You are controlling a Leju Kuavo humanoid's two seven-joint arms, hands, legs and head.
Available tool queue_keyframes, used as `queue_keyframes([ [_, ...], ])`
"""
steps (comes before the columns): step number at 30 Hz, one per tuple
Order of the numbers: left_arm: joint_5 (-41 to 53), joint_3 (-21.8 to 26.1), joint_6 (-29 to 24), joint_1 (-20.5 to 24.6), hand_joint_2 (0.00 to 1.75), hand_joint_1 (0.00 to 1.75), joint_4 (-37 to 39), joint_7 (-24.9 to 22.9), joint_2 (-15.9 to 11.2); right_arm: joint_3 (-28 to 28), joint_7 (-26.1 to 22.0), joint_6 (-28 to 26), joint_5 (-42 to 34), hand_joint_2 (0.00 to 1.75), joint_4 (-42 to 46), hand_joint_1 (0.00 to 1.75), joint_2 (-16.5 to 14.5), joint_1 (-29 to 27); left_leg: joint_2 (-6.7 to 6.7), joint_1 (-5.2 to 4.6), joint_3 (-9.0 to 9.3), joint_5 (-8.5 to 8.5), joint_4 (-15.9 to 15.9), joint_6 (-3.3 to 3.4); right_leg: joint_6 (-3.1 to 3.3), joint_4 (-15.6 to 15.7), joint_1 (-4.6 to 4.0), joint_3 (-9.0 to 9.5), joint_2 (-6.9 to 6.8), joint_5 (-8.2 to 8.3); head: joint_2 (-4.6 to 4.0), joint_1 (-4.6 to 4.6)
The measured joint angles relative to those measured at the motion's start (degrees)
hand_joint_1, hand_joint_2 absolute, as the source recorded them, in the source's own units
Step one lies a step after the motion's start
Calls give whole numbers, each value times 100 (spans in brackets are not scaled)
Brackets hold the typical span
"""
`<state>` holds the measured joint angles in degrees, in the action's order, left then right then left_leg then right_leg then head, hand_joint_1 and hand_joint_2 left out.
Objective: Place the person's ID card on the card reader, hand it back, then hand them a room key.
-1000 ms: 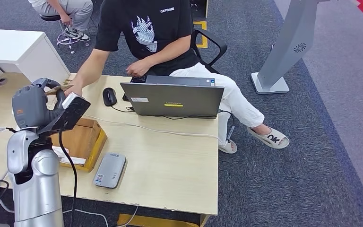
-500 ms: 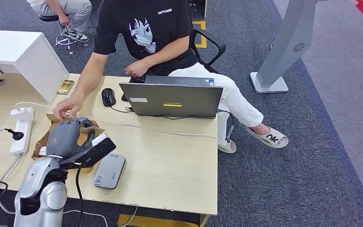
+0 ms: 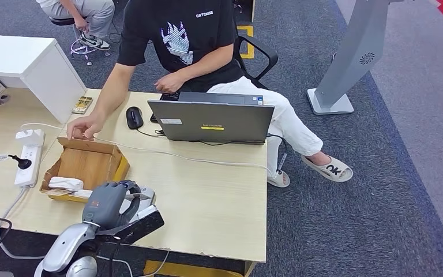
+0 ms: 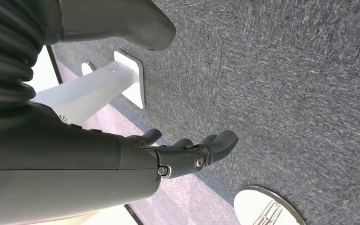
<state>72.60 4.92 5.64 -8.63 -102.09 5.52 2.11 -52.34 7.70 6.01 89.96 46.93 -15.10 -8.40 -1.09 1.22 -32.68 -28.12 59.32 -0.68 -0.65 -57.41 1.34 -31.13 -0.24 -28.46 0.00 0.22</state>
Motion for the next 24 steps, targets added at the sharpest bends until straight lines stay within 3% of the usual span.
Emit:
queue_keyframes([
  [24,993,-139,-139,-327,175,175,130,-187,-239,-5,-52,-40,0,175,-7,0,0,0,-1,0,-3,0,0,0,0,0,0,1,-1,0,0,0],
])
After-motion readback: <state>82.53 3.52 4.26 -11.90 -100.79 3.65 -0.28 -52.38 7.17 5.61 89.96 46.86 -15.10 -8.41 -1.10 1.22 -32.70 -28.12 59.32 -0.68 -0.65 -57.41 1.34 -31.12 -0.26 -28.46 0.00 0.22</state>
